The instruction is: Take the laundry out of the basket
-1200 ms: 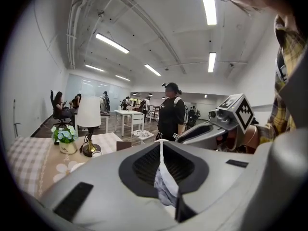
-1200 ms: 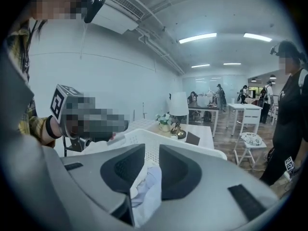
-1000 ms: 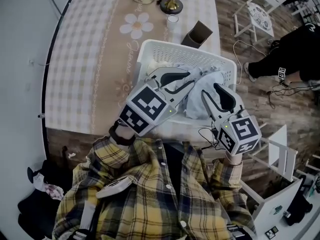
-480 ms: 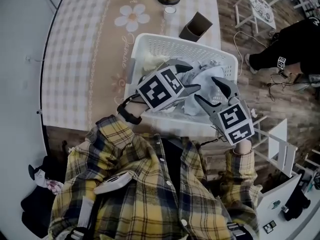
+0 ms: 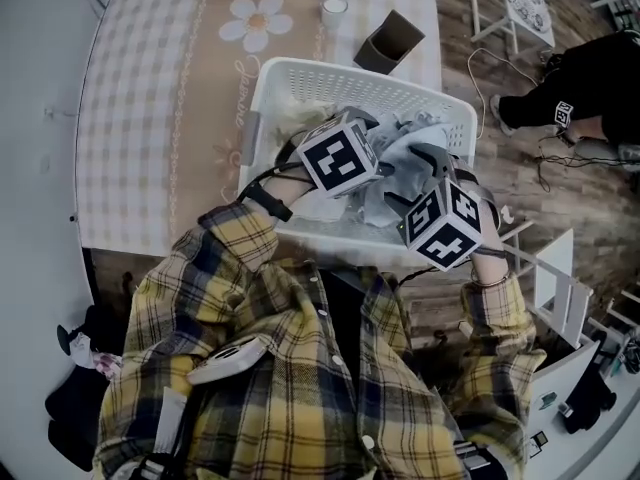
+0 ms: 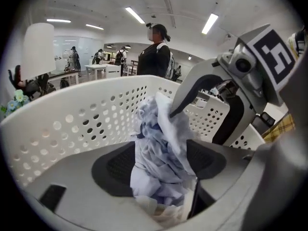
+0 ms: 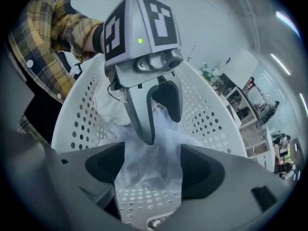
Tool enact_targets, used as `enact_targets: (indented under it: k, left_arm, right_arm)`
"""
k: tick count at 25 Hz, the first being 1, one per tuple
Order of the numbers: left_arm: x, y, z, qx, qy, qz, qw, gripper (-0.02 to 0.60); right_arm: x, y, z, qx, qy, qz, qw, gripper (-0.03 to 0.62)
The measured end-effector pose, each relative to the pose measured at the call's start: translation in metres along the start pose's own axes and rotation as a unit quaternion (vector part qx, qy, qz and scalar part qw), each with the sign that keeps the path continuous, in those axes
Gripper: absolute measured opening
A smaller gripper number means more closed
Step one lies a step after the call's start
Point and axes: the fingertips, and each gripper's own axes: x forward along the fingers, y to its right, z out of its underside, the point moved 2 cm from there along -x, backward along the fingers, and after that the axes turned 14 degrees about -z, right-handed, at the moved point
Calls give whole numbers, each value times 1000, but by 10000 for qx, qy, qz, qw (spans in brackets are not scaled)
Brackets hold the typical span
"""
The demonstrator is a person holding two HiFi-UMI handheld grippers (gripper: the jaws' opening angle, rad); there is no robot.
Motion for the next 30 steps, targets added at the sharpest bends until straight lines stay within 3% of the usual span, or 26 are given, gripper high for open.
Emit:
enact_targets:
  k: [3, 8, 17, 20, 24, 25, 26, 30]
  left_arm:
    - [13, -3, -4, 53, -194, 33, 9998, 387]
    - [39, -1, 29, 25, -430, 78, 9990, 387]
    - [64, -10, 56, -71, -692, 80, 9975, 391]
    - [68, -4, 60, -62, -722, 219, 9971, 359]
    - [69, -1, 63, 223, -736, 261, 9967, 257]
    - [69, -1, 64, 328, -743, 247, 9964, 228]
    - [69, 0, 64, 419, -750, 231, 9960, 197]
    - [69, 0, 64, 566, -759, 248, 9952, 110]
  right_arm:
    - [1, 8, 6, -308, -596, -74, 9977, 388]
    - [39, -1, 14, -674, -1175, -256, 9905, 388]
    - [75, 1, 21, -781, -1571, -555, 9829, 387]
    - [82, 2, 23, -697, -1559, -661, 9831, 375]
    - [86, 6, 21, -621, -1442, -666, 9854, 312]
    - [86, 9, 19, -622, -1410, -616, 9861, 273]
    - [86, 11, 18, -633, -1380, -558, 9868, 194]
    - [84, 15, 13, -725, -1265, -442, 9883, 93]
